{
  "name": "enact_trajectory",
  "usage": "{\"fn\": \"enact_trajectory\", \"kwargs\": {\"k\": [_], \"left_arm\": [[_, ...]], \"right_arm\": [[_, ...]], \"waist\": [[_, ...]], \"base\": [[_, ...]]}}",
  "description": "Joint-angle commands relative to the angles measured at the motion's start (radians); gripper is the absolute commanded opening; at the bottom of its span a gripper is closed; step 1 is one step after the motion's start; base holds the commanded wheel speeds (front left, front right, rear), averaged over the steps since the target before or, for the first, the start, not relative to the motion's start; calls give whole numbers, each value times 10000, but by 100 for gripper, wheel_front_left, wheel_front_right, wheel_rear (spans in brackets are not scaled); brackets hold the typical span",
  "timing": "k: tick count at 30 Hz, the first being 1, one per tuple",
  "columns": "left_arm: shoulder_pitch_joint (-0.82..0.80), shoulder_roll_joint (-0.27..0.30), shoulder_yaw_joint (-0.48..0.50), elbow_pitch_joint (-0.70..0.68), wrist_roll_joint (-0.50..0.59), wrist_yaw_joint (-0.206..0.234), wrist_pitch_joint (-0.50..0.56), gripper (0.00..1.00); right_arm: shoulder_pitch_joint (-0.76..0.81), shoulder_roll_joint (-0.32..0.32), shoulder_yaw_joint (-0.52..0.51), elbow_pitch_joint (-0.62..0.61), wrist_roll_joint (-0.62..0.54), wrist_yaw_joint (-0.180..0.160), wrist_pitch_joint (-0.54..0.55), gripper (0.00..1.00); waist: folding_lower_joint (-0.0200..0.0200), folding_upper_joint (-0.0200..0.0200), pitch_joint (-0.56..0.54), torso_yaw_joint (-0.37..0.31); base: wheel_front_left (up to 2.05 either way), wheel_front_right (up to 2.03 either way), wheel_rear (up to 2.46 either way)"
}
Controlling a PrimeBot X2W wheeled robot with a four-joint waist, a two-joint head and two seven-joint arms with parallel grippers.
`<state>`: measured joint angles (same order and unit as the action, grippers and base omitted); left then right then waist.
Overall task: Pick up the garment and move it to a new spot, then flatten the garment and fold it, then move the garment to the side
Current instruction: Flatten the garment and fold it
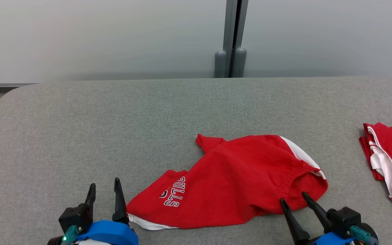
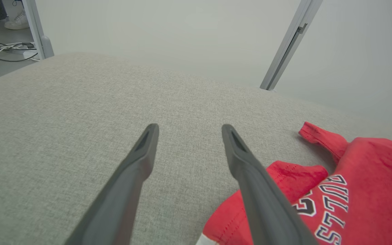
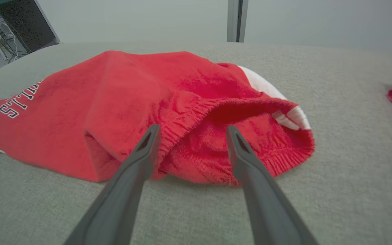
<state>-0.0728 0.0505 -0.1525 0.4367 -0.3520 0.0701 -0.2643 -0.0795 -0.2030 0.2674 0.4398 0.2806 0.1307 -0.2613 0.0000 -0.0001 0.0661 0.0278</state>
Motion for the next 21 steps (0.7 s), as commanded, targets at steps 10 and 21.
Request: {"fn": "enact_trajectory", "kwargs": {"k": [10,21], "left_arm": [[-99,2,-16,-107,67,34,4,100],[-117,0,3,-56,-37,45,4,100]], "right_arm": [[453,-596,1479,-913,972,1,-53,100],[-384,-638,1731,-806,1149,2,-54,0]], "waist": [[0,1,167,-7],[0,1,211,52]], "base": [[0,0,0],[0,0,0]]}}
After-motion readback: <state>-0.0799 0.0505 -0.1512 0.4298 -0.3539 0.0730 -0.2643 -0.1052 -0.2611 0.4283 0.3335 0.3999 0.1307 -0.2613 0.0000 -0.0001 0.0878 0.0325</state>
